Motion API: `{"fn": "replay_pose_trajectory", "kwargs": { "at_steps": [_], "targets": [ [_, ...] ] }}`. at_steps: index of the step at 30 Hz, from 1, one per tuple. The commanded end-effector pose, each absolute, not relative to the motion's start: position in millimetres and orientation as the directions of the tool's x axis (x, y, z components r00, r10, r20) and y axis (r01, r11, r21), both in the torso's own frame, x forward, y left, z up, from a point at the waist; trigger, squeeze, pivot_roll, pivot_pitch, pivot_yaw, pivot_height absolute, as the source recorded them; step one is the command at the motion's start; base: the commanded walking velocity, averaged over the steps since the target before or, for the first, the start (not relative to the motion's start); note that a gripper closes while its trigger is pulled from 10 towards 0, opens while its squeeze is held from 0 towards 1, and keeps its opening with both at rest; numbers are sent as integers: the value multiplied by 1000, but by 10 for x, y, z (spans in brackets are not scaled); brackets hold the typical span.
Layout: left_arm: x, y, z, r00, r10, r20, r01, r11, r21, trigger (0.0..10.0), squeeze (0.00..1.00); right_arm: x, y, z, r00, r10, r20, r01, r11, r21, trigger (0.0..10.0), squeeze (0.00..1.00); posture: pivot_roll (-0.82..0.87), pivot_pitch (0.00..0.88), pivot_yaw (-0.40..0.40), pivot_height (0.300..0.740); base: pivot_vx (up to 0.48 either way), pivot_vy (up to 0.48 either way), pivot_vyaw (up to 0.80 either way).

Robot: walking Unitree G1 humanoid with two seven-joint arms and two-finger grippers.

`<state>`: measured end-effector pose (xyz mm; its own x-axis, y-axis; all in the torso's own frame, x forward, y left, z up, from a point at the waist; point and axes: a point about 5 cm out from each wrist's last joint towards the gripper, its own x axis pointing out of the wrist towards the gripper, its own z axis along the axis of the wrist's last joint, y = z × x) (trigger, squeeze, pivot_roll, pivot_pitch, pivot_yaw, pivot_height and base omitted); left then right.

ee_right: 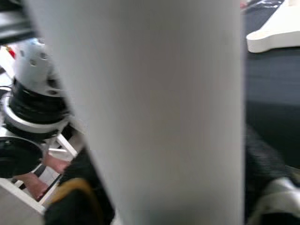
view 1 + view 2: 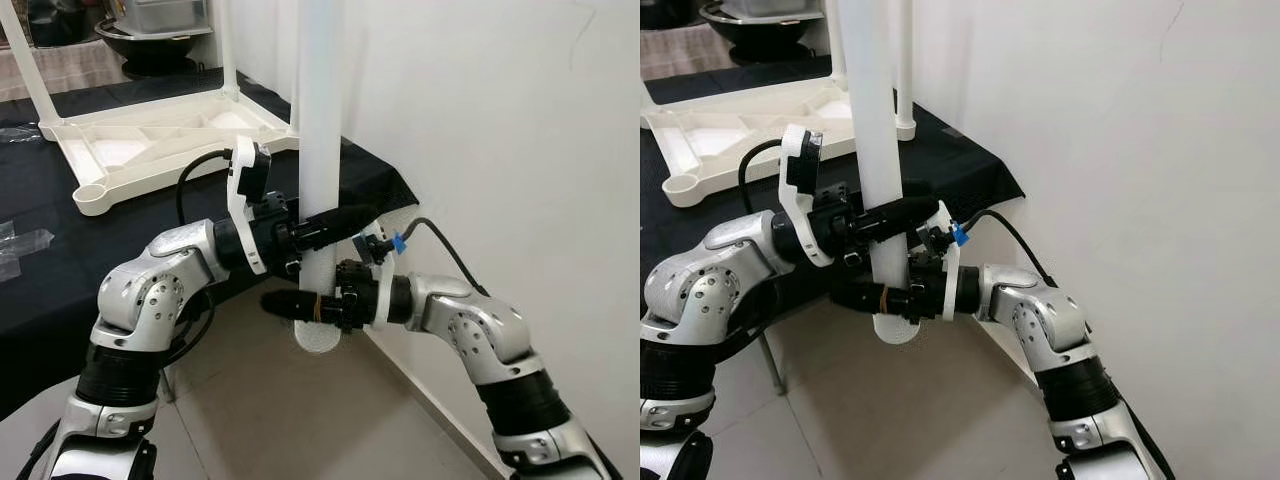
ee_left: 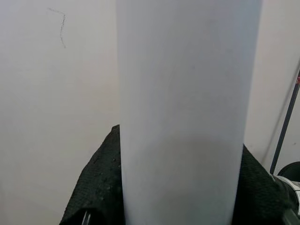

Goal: Building children table

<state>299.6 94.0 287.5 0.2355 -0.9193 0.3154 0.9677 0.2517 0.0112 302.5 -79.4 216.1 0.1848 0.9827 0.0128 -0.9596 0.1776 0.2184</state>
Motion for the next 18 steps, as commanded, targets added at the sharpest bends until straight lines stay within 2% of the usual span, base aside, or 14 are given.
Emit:
{"fn": "replay_pose_trajectory", "kwargs": {
  "at_steps": [1,5,9,10,11,18],
  "targets": [
    [2993,932,2933,222,-918,328,967,249,42,10000,0,3046,-774,2130,200,980,-10,-956,197,219,0,0,12,126,-81,740,0,0,0],
    [3010,937,2928,245,-917,314,962,270,38,10000,0,3064,-771,2119,217,976,-15,-952,215,216,0,0,12,125,-80,740,0,0,0],
    [3104,931,2916,334,-901,277,935,354,26,10000,0,3072,-765,2108,227,974,-20,-951,226,210,0,0,14,123,-77,740,0,0,0],
    [3104,931,2916,334,-901,277,935,354,26,10000,0,3072,-765,2108,227,974,-20,-951,226,210,0,0,14,123,-77,740,0,0,0],
    [3114,927,2912,336,-901,273,935,355,18,10000,1000,3072,-764,2104,226,974,-22,-951,226,211,0,0,14,121,-77,740,0,0,0],
    [3150,952,2929,368,-890,270,922,388,21,10000,1000,3074,-759,2076,227,973,-35,-951,230,207,0,0,15,123,-76,740,0,0,0]
  ]
}}
